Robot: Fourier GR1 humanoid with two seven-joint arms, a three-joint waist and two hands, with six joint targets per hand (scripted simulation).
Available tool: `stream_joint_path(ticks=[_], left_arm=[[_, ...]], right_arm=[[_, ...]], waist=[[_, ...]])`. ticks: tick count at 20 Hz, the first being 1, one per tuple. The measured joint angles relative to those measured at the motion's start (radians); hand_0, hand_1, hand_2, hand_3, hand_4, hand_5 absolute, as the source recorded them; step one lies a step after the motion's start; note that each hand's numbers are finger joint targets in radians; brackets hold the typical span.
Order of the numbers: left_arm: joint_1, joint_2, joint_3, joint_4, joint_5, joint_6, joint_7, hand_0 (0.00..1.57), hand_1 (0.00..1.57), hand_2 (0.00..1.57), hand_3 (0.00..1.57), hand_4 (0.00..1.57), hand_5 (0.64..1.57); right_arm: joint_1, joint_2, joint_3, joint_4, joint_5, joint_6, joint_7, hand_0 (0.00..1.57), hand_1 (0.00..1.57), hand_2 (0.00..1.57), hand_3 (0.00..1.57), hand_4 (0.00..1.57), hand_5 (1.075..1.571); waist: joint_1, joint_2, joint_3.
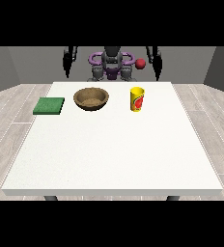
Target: Pick the cup and pour the ball into the bowl, then pick the bowl and place it on the pad
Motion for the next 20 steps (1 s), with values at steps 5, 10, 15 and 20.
stream_joint_path(ticks=[5, 10, 15, 20], left_arm=[[-0.012, 0.022, 0.005, -0.062, 0.007, -0.007, 0.045, 0.0, 0.0, 0.0, 0.0, 0.0, 1.524], [0.059, -0.061, -0.07, -0.15, 0.131, 0.005, 0.035, 0.0, 0.0, 0.0, 0.0, 0.0, 1.525], [0.149, -0.093, -0.16, -0.256, 0.143, 0.041, -0.013, 0.0, 0.0, 0.0, 0.0, 0.0, 1.478], [0.068, -0.09, -0.157, -0.278, 0.094, 0.072, -0.03, 0.0, 0.0, 0.0, 0.0, 0.0, 1.384]], right_arm=[[0.001, -0.028, -0.01, -0.055, -0.004, 0.005, 0.05, 0.0, 0.0, 0.0, 0.0, 0.0, 1.568], [0.047, 0.009, -0.052, -0.058, -0.084, 0.008, 0.026, 0.0, 0.0, 0.0, 0.0, 0.0, 1.567], [0.048, 0.009, -0.092, -0.09, -0.132, 0.02, 0.019, 0.0, 0.0, 0.0, 0.0, 0.0, 1.565], [-0.009, 0.032, -0.082, -0.052, -0.119, 0.022, -0.055, 0.0, 0.0, 0.0, 0.0, 0.0, 1.562]], waist=[[-0.003, -0.156, 0.0132], [0.014, -0.268, 0.0225], [0.02, -0.235, 0.0253], [0.01, -0.121, 0.0263]])
